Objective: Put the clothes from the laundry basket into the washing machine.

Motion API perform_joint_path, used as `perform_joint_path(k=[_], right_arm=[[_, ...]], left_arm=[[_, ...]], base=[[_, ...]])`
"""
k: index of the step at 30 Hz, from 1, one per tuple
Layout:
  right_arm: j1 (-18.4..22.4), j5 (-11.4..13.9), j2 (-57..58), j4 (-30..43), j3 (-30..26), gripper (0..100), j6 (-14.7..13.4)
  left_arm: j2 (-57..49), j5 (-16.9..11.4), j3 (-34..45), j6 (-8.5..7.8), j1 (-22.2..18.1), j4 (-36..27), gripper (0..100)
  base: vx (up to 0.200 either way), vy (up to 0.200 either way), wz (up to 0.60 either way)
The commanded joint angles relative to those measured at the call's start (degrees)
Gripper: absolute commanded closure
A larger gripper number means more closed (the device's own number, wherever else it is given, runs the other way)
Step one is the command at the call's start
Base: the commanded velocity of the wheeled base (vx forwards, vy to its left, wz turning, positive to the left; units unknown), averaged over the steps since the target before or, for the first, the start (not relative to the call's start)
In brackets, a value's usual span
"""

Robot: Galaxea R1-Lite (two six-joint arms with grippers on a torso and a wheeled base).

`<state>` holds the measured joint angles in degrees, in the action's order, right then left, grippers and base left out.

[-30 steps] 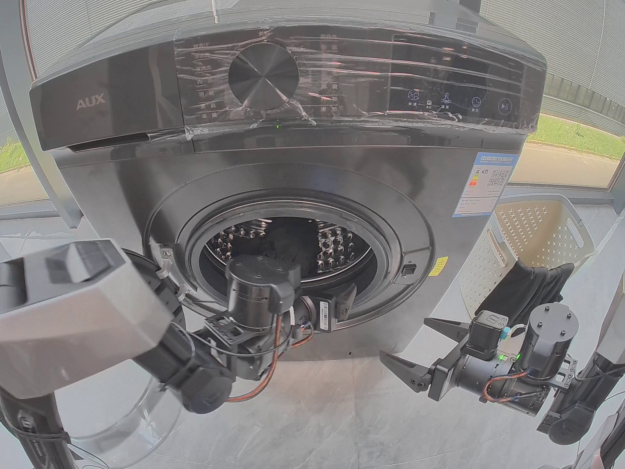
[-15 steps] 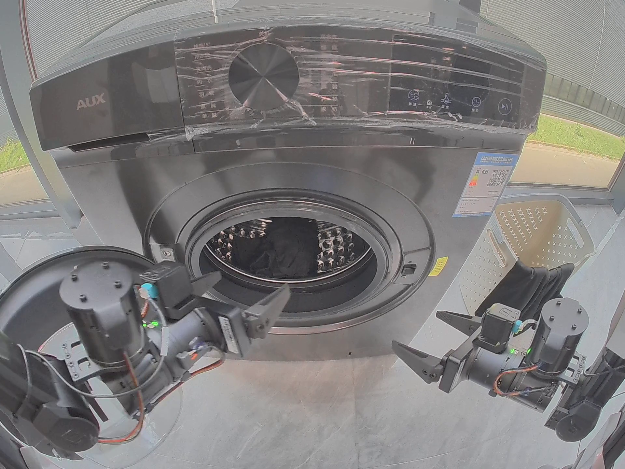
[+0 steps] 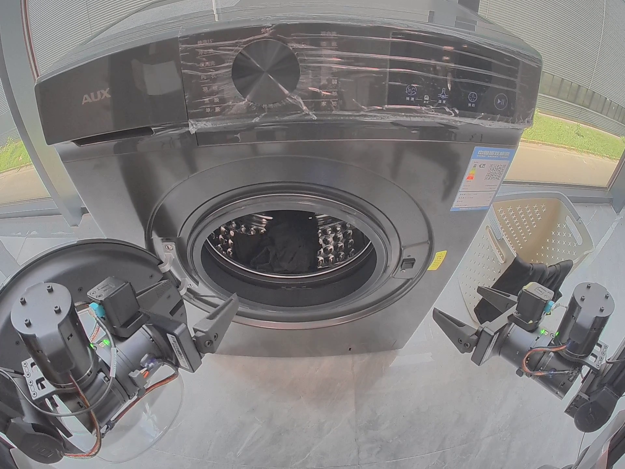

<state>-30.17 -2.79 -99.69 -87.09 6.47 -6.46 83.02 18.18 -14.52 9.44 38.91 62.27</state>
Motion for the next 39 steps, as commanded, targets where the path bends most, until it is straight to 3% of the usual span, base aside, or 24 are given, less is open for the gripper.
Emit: perform_joint_path(k=[1,8,13,20,25,28,34,39], right_arm=[[1.43,0.07,3.72,-0.19,-4.28,0,0.22],[6.62,0.07,7.94,-0.1,-6.47,0,0.57],[7.76,0.07,11.72,1.66,-6.47,0,2.07],[7.76,-0.37,24.99,18.62,-6.47,0,4.09],[7.23,-5.73,39.05,36.46,-6.47,0,3.56],[9.78,-6.0,48.63,44.46,-6.47,0,3.47],[16.9,-5.47,65.94,56.24,-6.47,0,4.88],[20.77,-4.06,77.11,65.12,-6.47,0,5.67]], left_arm=[[-2.25,0.19,1.86,-0.03,-0.06,0.13,0],[-5.23,0.28,5.82,-0.03,0.02,1.28,0],[-8.84,0.72,7.49,-0.21,-0.06,1.36,0],[-15.43,0.81,13.55,-0.82,-0.15,1.28,0],[-20.88,0.9,14.43,-0.47,-0.33,-2.06,0],[-25.36,0.81,14.43,-0.91,-1.38,-6.9,0],[-33.54,0.81,14.52,-0.21,-6.3,-15.25,0],[-43.38,0.63,14.52,-0.12,-10.17,-28.34,0]], base=[[-0.2,0.0,0.0],[-0.2,0.0,0.0],[-0.2,0.0,0.0],[-0.143,0.0,0.0],[0.0,0.0,0.0],[0.0,0.0,0.0],[0.0,0.0,0.0],[0.0,0.0,0.0]])
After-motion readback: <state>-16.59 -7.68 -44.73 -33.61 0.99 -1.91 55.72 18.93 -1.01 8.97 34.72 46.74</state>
